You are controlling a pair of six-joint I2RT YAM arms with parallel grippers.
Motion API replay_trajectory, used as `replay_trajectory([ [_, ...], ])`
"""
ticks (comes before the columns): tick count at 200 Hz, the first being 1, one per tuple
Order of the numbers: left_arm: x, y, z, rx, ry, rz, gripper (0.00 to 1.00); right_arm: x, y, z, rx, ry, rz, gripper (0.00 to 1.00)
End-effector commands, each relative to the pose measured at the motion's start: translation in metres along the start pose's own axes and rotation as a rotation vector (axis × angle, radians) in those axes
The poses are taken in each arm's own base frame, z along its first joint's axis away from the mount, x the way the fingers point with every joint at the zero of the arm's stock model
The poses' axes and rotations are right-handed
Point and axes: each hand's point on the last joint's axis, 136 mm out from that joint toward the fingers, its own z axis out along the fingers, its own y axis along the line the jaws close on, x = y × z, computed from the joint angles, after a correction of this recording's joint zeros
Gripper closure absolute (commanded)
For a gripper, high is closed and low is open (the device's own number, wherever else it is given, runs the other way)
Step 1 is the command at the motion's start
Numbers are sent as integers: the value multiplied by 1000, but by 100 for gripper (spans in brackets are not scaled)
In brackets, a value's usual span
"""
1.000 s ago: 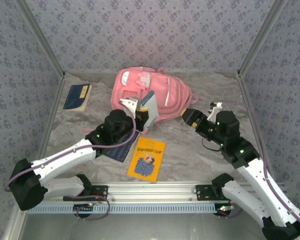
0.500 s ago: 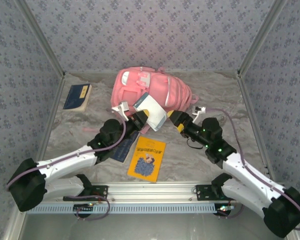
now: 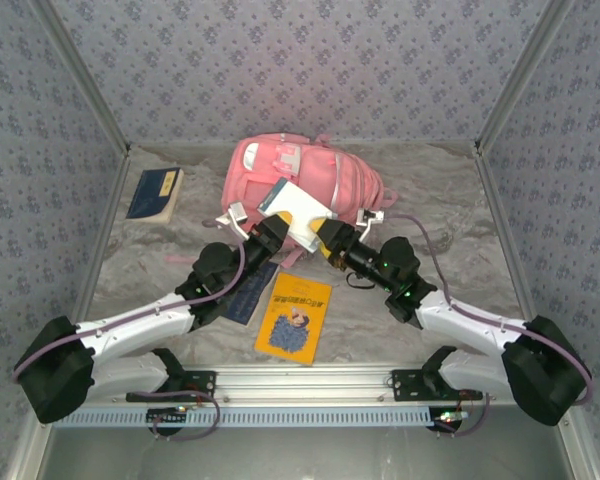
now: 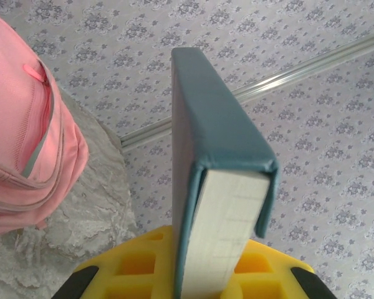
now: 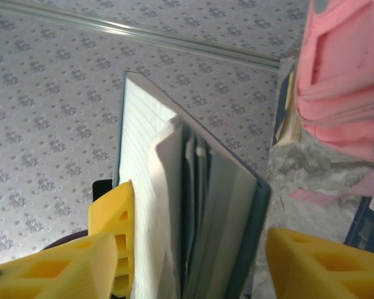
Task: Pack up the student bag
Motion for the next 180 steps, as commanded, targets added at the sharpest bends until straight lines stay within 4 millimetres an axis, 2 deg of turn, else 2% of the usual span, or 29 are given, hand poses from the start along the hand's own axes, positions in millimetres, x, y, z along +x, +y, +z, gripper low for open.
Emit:
replay_trajectory([
  [1, -15, -25, -3, 92, -56, -45, 100, -9, 32, 0, -138, -52, -4, 48],
  [29, -16, -23, -4, 83, -59, -55, 100, -12, 33, 0, -141, -77, -5, 66],
  [44, -15, -21, -4, 78, -58, -58, 100, -14, 32, -2, -142, -92, -3, 72],
  [63, -15, -19, -5, 69, -57, -60, 100, -15, 33, -2, -141, -103, -5, 88],
  [79, -14, -14, -5, 46, -54, -53, 94, -14, 32, -2, -130, -101, -11, 100],
  [87, -13, -13, -5, 32, -50, -35, 89, -13, 30, -3, -118, -98, -15, 100],
  [102, -15, -10, -8, -15, -45, 17, 72, -13, 27, -8, -87, -98, -51, 100],
  [113, -16, -11, -9, -50, -34, 78, 60, -18, 20, -14, -39, -112, -76, 100],
  [128, -17, -8, -10, -122, -8, 183, 50, -24, 6, -26, 63, -125, -134, 100],
  [133, -17, -7, -10, -151, 7, 224, 47, -26, 4, -30, 89, -131, -148, 100],
  [147, -17, -7, -7, -206, 55, 341, 42, -33, -19, -46, 267, -134, -198, 100],
  [159, -16, -7, 0, -267, 110, 423, 38, -41, -26, -60, 375, -137, -250, 100],
  [180, -9, -1, 20, -364, 239, 560, 33, -62, -50, -99, 623, -180, -310, 100],
])
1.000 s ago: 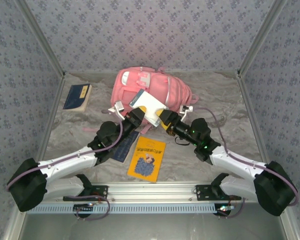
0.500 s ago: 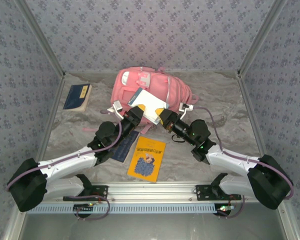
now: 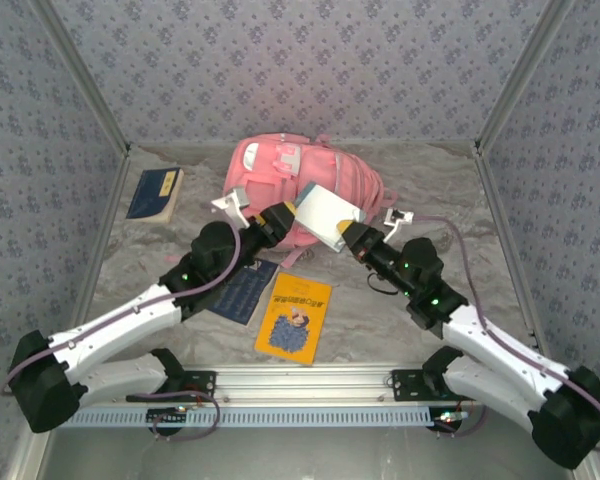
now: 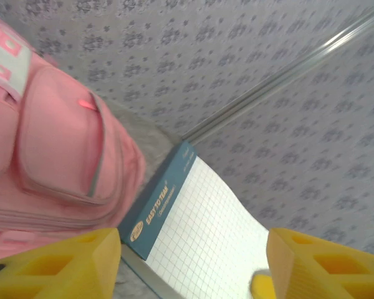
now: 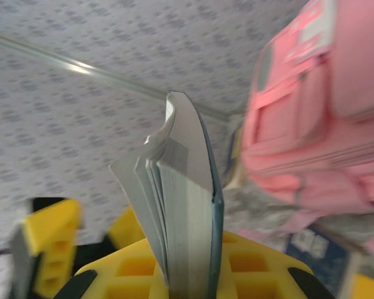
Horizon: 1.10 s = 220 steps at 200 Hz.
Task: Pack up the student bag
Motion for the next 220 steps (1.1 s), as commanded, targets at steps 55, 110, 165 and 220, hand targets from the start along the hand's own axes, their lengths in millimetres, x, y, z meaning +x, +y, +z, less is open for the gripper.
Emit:
replay_trajectory([
  [55, 37, 36, 112, -215, 472, 319, 22, -51, -108, -80, 657, -47, -206, 100],
  [110, 65, 67, 202, -163, 659, 298, 38, -61, -118, -100, 690, -63, -240, 100],
  [165, 78, 98, 252, -235, 694, 377, 43, -60, -134, -105, 704, -45, -206, 100],
  [220, 93, 116, 270, -263, 726, 354, 52, -65, -138, -105, 678, -41, -166, 100],
])
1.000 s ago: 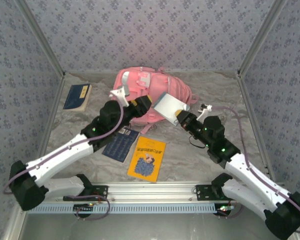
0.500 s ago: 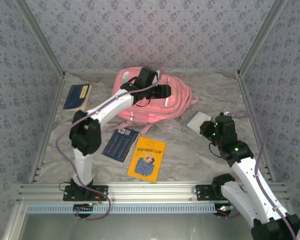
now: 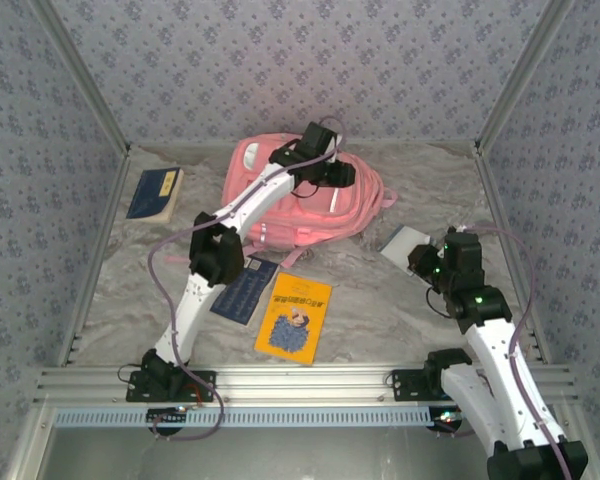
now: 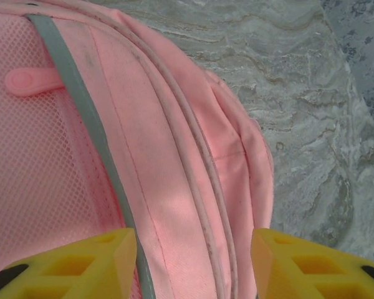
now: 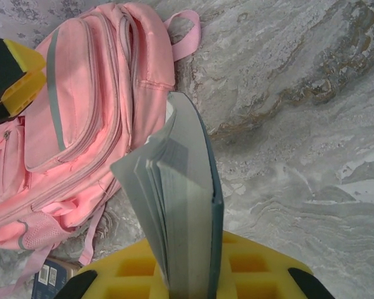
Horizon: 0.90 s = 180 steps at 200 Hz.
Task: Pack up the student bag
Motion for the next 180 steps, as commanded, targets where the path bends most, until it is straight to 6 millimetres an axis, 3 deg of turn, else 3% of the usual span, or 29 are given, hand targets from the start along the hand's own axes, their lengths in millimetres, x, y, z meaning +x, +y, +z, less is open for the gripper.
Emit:
replay_trajectory([
  [1, 12, 5, 5, -18, 54, 1, 52, -1, 7, 0, -53, 10, -10, 100],
  [66, 16, 12, 8, -53, 63, -2, 57, 2, 8, 7, -93, 31, 29, 100],
  [137, 2, 13, -18, -62, 15, 15, 58, 8, 8, 11, -109, 51, 39, 100],
  [180, 7, 23, -11, -55, 35, -18, 58, 12, 7, 14, -120, 62, 50, 100],
])
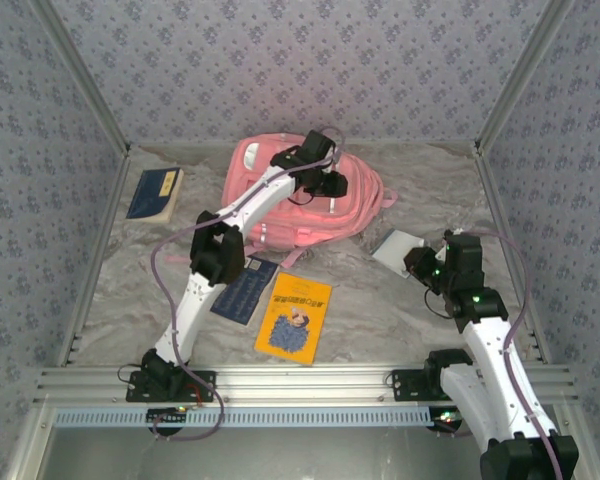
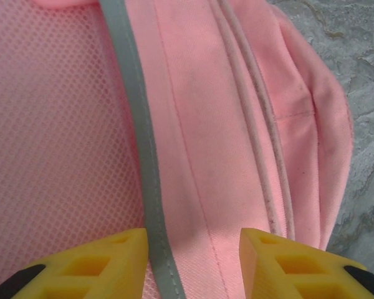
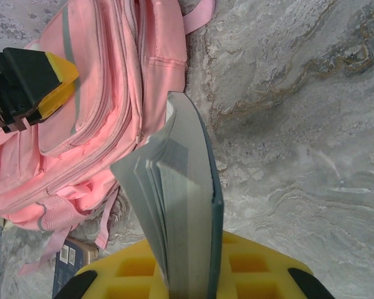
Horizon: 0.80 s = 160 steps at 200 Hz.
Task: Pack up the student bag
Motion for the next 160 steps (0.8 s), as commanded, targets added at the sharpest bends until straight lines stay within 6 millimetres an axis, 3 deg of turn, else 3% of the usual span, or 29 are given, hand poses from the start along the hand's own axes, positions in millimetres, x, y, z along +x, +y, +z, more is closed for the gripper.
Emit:
replay_trajectory([
  [1, -18, -5, -23, 24, -51, 2, 58, -2, 7, 0, -46, -9, 10, 100],
  [50, -17, -1, -17, 27, -50, -5, 57, 1, 6, 3, -52, 0, 15, 100],
  [95, -15, -20, -10, 133, -35, -16, 58, 4, 5, 8, -56, 19, 24, 100],
  [128, -12, -36, -10, 177, -33, 4, 65, 7, 2, 12, -54, 33, 31, 100],
  [160, -8, -31, -1, 165, -18, -6, 68, 8, 3, 13, -62, 36, 36, 100],
])
